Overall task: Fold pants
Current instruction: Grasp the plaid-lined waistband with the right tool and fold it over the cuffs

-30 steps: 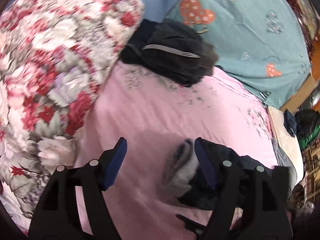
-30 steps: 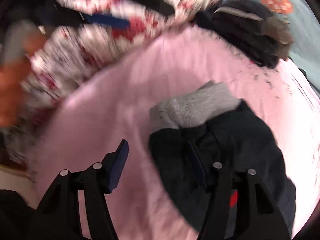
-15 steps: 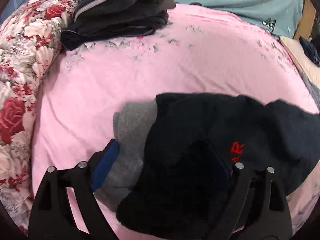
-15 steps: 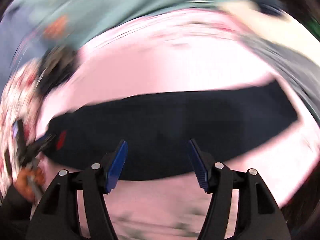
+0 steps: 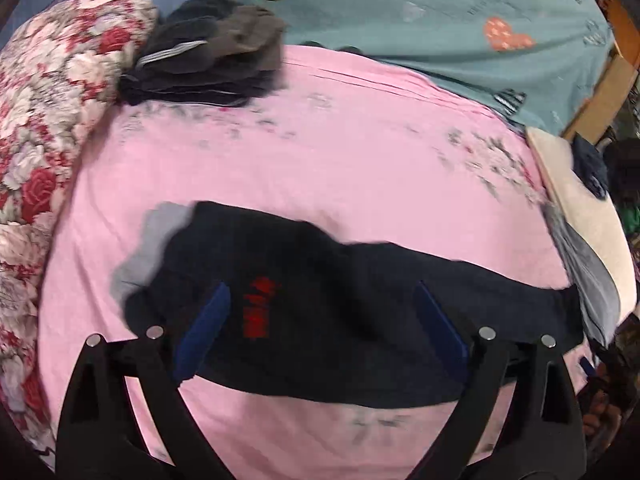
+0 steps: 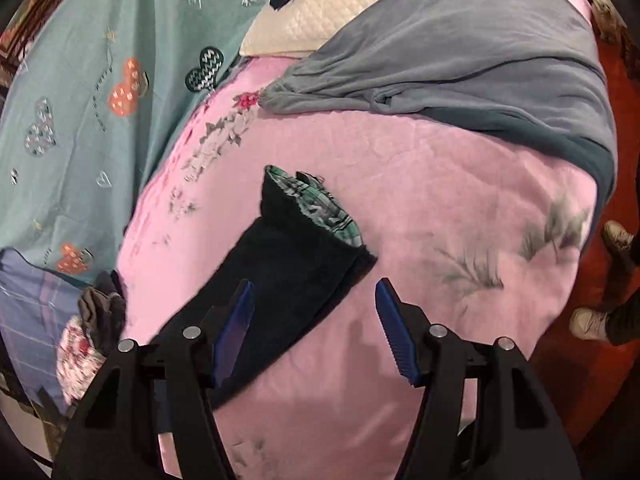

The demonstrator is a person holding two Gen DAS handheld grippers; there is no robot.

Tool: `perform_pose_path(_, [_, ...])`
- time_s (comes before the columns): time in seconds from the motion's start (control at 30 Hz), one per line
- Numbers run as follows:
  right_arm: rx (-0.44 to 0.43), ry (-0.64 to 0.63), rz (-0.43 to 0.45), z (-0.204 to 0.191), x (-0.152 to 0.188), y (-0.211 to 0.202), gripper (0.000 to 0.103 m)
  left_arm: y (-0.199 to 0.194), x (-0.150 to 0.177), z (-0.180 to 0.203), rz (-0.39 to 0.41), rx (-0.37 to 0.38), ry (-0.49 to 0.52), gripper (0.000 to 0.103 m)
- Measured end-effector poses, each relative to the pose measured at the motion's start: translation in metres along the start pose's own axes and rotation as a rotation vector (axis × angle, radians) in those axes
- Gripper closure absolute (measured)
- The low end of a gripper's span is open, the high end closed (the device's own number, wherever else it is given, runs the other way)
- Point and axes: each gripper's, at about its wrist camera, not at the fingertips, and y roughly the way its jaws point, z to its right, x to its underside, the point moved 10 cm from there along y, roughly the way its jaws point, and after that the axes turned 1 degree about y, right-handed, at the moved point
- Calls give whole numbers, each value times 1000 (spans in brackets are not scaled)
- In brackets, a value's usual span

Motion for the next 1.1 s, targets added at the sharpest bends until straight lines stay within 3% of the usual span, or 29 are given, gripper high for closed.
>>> perform_pose_path(0.17, [36, -35, -14, 13, -1, 21, 40, -3, 17, 77, -37, 42, 148, 8])
perform_pose_path(0.27, [-11, -14, 14, 15, -7, 26, 40, -5, 18, 100, -38, 31, 205, 8])
perform_pose_path(0.37, [-50, -19, -4, 9, -8, 36, 50, -9, 17, 110, -38, 19, 222, 8])
perform_pose_path(0.43, [-98, -28, -52, 4, -3, 44, 69, -9, 15, 110, -45, 11, 221, 8])
perform_pose_path(0.6, [-193, 92, -44, 11, -5, 45, 72, -17, 10, 111, -34, -2, 218, 8])
perform_pose_path(0.73, [-185, 108, -41, 6, -8, 50, 71, -18, 10, 110, -34, -5, 218, 8])
perform_pose_path(0.87, [-162, 117, -24, 7, -11, 49, 82, -21, 10, 108, -27, -4, 220, 8])
perform_pose_path(0.97, [-132, 60, 9, -4, -12, 40, 85, -25, 6, 97, -9, -20, 225, 8])
perform_pose_path(1.1, [-83, -124, 92, -50, -22, 17, 85, -31, 0, 67, 5, -47, 175, 8])
